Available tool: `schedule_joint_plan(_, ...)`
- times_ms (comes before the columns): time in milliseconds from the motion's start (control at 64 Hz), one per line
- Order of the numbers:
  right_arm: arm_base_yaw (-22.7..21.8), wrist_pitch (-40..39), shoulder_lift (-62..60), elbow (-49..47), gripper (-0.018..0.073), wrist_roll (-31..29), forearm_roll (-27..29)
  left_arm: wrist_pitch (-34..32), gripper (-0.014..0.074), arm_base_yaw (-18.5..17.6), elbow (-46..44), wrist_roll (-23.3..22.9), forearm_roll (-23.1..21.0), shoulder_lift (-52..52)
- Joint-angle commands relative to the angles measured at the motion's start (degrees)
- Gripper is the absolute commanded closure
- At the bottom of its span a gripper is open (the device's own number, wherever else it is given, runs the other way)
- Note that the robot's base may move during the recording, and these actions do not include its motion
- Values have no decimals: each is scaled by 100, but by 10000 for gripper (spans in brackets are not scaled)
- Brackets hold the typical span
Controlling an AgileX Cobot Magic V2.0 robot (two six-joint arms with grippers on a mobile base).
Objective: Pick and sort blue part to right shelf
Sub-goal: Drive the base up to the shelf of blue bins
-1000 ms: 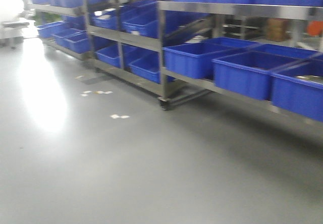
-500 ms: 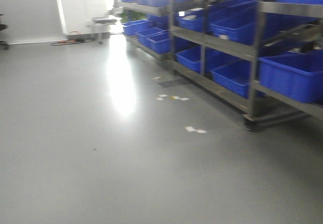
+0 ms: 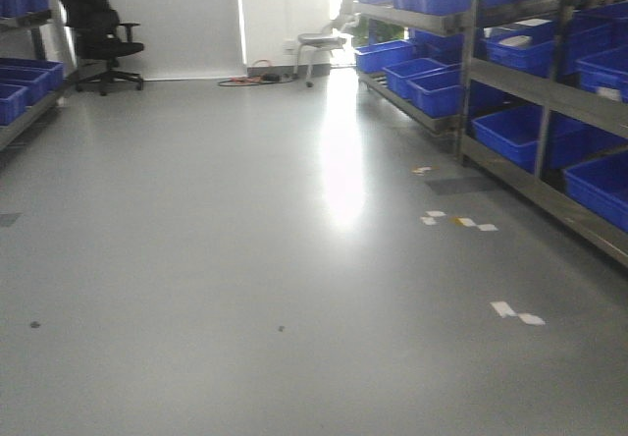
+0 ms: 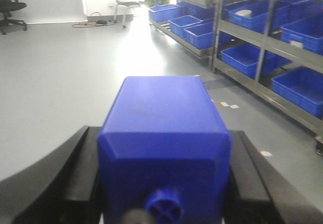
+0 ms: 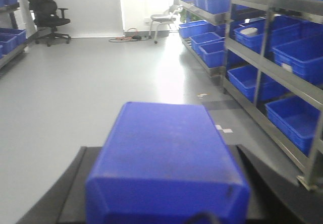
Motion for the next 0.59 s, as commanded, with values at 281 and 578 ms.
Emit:
schedule_joint_plan(281, -26, -534, 47, -161, 127, -35, -44, -526, 244, -11, -172, -13, -20, 25)
schedule_joint_plan(578, -26, -534, 47, -161, 127, -35, -44, -526, 244, -11, -172, -13, -20, 25)
